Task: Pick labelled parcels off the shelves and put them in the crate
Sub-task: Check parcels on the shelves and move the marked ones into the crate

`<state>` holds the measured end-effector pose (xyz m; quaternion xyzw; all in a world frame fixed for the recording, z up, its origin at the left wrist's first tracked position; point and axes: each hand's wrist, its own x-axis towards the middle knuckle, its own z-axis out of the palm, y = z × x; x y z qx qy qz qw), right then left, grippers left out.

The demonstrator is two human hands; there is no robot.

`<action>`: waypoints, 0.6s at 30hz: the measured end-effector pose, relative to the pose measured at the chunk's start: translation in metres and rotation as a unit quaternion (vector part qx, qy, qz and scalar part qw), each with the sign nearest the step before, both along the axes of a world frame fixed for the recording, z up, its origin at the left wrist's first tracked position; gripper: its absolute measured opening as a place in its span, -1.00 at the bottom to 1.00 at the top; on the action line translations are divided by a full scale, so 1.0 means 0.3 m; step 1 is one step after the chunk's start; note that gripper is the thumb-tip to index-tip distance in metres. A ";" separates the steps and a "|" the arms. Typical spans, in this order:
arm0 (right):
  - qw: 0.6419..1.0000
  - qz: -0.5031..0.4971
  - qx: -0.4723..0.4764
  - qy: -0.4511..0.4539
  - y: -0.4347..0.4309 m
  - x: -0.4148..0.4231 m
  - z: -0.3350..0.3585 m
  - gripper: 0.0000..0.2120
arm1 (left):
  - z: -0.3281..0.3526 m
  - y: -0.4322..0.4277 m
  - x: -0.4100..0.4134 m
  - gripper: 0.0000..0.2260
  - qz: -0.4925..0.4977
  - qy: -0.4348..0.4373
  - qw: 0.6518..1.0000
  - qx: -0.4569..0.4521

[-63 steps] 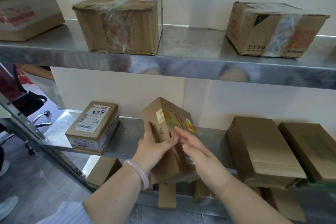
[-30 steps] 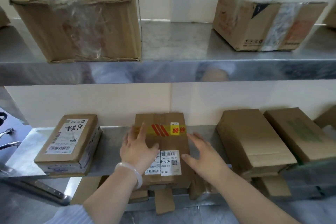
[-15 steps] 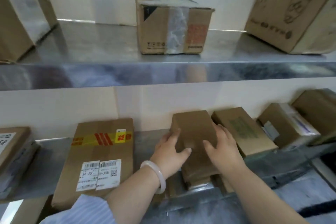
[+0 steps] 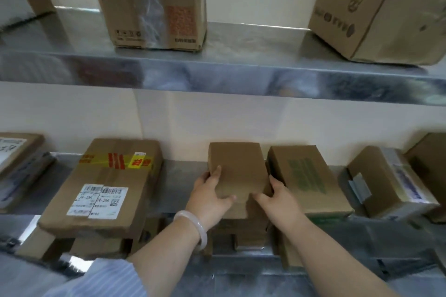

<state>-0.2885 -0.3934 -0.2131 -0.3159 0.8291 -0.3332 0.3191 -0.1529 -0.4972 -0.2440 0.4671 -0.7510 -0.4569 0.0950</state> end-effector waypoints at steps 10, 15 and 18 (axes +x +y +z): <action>0.989 0.033 -0.136 -0.037 0.048 0.044 0.027 -0.60 | 0.112 0.018 -0.013 0.00 0.031 -0.084 0.996 0.012; 0.984 0.067 -0.157 -0.045 0.049 0.062 0.050 -0.60 | 0.118 0.022 -0.023 0.09 0.047 -0.086 0.994 0.052; 0.984 0.095 -0.149 -0.033 0.046 0.051 0.058 -0.63 | 0.115 0.018 -0.015 0.10 0.065 -0.066 0.993 0.072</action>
